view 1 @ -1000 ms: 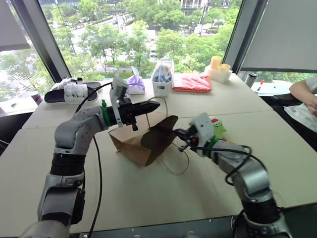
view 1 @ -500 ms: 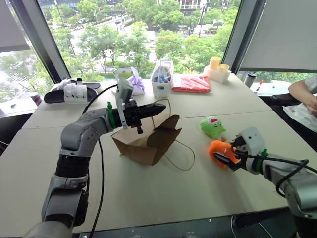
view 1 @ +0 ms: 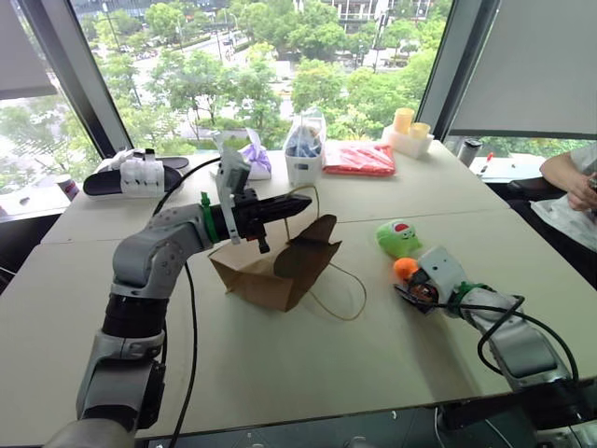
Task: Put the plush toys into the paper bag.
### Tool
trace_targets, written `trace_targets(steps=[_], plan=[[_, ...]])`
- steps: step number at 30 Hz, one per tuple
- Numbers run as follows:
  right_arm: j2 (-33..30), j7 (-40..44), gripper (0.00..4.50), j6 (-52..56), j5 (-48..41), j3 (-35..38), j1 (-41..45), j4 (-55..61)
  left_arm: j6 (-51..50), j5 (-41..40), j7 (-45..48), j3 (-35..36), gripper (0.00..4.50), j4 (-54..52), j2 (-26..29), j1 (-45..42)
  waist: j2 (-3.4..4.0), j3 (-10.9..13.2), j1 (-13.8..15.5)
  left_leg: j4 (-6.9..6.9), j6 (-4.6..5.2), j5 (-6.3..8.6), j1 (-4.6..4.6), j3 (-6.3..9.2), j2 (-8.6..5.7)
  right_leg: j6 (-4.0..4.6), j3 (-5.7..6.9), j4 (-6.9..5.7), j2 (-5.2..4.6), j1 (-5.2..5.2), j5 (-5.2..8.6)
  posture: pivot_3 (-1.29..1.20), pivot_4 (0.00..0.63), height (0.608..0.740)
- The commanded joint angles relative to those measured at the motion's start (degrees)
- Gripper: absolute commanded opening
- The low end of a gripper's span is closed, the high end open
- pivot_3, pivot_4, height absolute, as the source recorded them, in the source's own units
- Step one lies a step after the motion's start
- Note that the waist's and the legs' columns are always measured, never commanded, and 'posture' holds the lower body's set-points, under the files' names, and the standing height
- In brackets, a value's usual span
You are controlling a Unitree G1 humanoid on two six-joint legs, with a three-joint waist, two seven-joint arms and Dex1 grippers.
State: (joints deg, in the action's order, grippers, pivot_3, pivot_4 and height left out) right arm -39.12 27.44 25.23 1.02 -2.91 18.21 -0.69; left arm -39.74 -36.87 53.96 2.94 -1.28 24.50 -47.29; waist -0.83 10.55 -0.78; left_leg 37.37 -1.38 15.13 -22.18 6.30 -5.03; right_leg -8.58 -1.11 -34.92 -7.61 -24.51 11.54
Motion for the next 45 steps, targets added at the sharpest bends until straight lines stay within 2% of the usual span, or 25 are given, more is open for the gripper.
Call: trace_targets(steps=[1,5,6,9,12,14,18,24,30,35,39,42,45], plan=[[-0.3,0.0,2.14,-0.1,0.9,1.1,-0.1,-0.9,0.0,-1.1,-0.7,1.1,0.00,-2.6,0.6,0.3,0.00,0.0,0.2,0.01,0.00,0.00,0.00,0.01,-0.01,0.00,0.00,0.00,0.00,0.01,0.00,0.00,0.150,0.740],[-1.8,0.3,0.13,0.0,1.7,2.5,-0.4,1.1,-0.3,-1.6,-1.3,1.6,0.00,-3.3,1.0,1.0,0.00,0.0,0.1,-0.01,0.00,0.00,-0.01,0.04,-0.01,0.00,0.01,0.00,0.00,0.01,0.00,0.00,0.150,0.740],[-2.3,0.7,0.03,-0.1,1.9,2.5,-0.5,1.6,-0.6,-1.9,-1.5,1.8,0.00,-3.5,1.0,1.2,0.00,0.0,0.2,-0.01,0.00,0.00,-0.01,0.05,-0.01,0.00,0.01,0.00,0.00,0.01,0.00,0.00,0.150,0.740],[-4.5,5.7,0.03,6.6,-3.0,5.1,-0.4,11.3,-1.0,-2.5,-1.9,2.2,0.00,-4.3,1.5,1.8,0.01,0.0,0.2,-0.02,0.00,0.00,-0.02,0.07,-0.01,0.00,0.01,0.00,0.00,0.00,0.00,0.00,0.150,0.740],[-5.4,10.3,0.03,13.5,-10.5,6.2,7.5,24.6,-0.8,-2.5,-1.8,2.7,0.00,-3.0,2.1,1.4,0.16,0.1,-0.4,-0.04,0.01,0.00,-0.07,0.09,-0.01,-0.01,0.00,0.02,0.00,-0.05,0.01,0.00,0.150,0.740],[-6.1,12.2,0.03,15.2,-11.1,4.0,9.5,27.6,-0.3,-2.1,-1.6,2.5,0.00,-2.2,2.3,1.2,0.25,0.1,-0.6,-0.05,0.00,0.00,-0.10,0.12,0.03,-0.01,-0.11,-0.01,0.00,-0.21,0.00,0.00,0.150,0.740],[-4.5,13.1,0.03,15.8,-11.4,-0.8,13.3,29.5,0.6,-1.4,-1.4,2.2,0.00,-1.0,2.2,0.8,-0.07,0.0,0.3,-0.12,0.00,0.01,-0.10,0.30,0.05,-0.02,0.22,0.02,0.06,-0.06,0.03,0.00,0.150,0.740],[-0.1,14.2,0.03,10.0,-6.6,-12.3,17.0,25.0,1.1,-1.8,-1.8,2.8,0.00,-0.1,2.3,-0.7,-0.07,0.0,0.1,-0.02,0.00,0.00,-0.25,0.29,-0.04,-0.03,0.11,0.32,-0.03,-0.05,0.02,0.00,0.150,0.740],[6.3,14.1,0.03,4.3,-2.9,-18.1,21.4,17.6,0.9,-2.1,-2.2,3.3,0.00,-0.3,2.7,-1.1,-0.07,0.0,-0.2,-0.12,-0.24,-0.13,-0.24,0.29,-0.02,-0.03,0.12,0.33,-0.01,-0.10,0.01,0.00,0.150,0.740],[11.2,14.5,0.03,-5.5,3.9,-24.2,26.4,3.7,-0.8,-4.1,-3.7,4.8,0.00,-1.7,2.7,-1.1,-0.07,0.0,-0.3,-0.17,-0.40,-0.23,-0.22,0.29,-0.01,-0.02,0.12,0.27,0.01,-0.17,0.01,0.00,0.150,0.740],[17.1,14.3,0.03,-10.6,5.5,-25.4,30.7,-6.7,-1.9,-5.4,-4.9,5.6,0.00,-2.9,2.7,-0.6,-0.06,0.0,-0.2,-0.15,-0.42,-0.23,-0.24,0.29,-0.02,-0.02,0.11,0.27,0.00,-0.17,0.01,0.00,0.150,0.740],[20.4,13.5,1.30,-14.0,6.8,-25.2,32.8,-13.7,-2.4,-6.1,-6.0,6.0,0.00,-4.0,2.6,-0.2,-0.06,0.0,-0.4,-0.19,-0.43,-0.24,-0.24,0.32,-0.02,-0.02,0.11,0.21,0.00,-0.22,0.01,0.00,0.150,0.740],[21.1,13.7,2.84,-14.9,7.5,-24.0,33.2,-14.7,-2.9,-6.7,-6.7,6.2,0.00,-4.8,2.7,0.2,-0.06,0.0,-0.3,-0.21,-0.44,-0.24,-0.24,0.35,-0.02,-0.01,0.07,-0.06,-0.01,-0.34,0.01,0.00,0.150,0.740]])
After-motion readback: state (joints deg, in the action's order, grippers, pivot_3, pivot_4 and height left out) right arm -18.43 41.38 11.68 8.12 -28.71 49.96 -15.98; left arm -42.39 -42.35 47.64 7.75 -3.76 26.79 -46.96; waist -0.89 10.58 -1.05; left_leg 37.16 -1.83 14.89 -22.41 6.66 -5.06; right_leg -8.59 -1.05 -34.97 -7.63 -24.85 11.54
